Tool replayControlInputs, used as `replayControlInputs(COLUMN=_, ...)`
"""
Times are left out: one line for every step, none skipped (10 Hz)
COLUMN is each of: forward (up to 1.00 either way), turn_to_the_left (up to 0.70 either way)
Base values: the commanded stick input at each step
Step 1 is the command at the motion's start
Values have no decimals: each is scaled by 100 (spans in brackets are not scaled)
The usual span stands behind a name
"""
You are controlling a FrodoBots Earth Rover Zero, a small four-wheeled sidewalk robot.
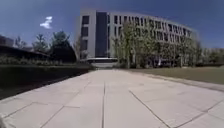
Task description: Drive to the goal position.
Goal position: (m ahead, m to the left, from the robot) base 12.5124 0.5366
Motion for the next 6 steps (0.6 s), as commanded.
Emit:
replayControlInputs(forward=100, turn_to_the_left=0)
replayControlInputs(forward=100, turn_to_the_left=0)
replayControlInputs(forward=100, turn_to_the_left=0)
replayControlInputs(forward=100, turn_to_the_left=0)
replayControlInputs(forward=100, turn_to_the_left=0)
replayControlInputs(forward=100, turn_to_the_left=0)
